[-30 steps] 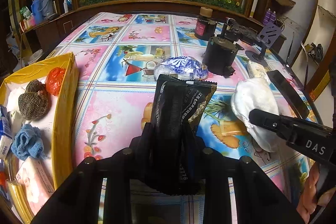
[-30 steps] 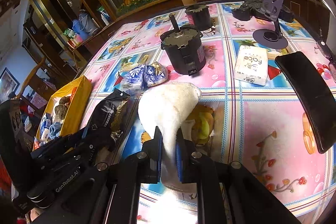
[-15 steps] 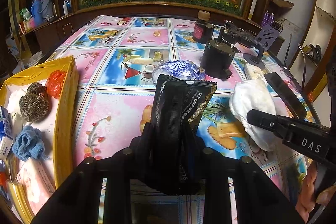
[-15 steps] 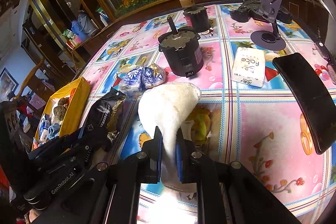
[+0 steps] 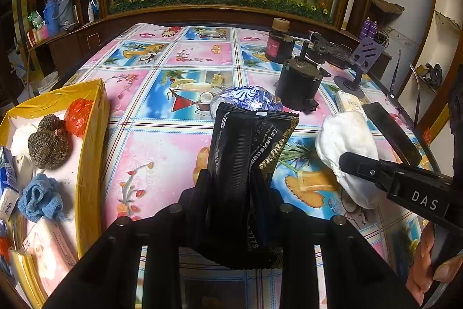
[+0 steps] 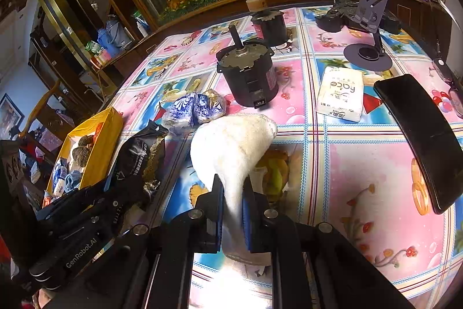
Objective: Organize soft objects
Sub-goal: 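Lift the black pouch and white cloth above the table with both tools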
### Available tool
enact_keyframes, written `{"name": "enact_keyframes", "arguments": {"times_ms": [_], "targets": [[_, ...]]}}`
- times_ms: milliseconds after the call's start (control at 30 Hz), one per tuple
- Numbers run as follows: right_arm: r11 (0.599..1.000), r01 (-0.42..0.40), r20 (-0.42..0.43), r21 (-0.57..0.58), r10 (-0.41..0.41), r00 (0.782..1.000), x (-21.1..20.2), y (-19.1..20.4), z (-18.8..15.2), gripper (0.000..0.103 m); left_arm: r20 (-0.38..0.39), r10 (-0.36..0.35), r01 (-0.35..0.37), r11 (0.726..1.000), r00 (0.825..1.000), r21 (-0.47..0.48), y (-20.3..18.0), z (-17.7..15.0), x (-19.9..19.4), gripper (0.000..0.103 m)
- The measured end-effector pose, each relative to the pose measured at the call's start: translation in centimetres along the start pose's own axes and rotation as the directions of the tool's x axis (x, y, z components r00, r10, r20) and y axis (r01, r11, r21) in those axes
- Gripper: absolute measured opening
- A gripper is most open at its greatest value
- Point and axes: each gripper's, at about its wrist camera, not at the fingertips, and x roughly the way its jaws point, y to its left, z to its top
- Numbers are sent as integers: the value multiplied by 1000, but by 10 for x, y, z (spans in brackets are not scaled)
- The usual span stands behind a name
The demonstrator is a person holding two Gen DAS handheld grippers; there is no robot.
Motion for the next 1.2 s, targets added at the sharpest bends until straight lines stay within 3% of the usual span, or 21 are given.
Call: {"name": "enact_keyframes", "arguments": {"times_ms": [833,1200], "targets": [[999,34,88,30,-37,995,-17,-9,5,11,108,60,-65,997,992,40,-8,1,-19,27],[999,36,86,30,-38,996,-16,-8,3,11,126,69,-76,996,990,45,-9,1,-21,27]]}}
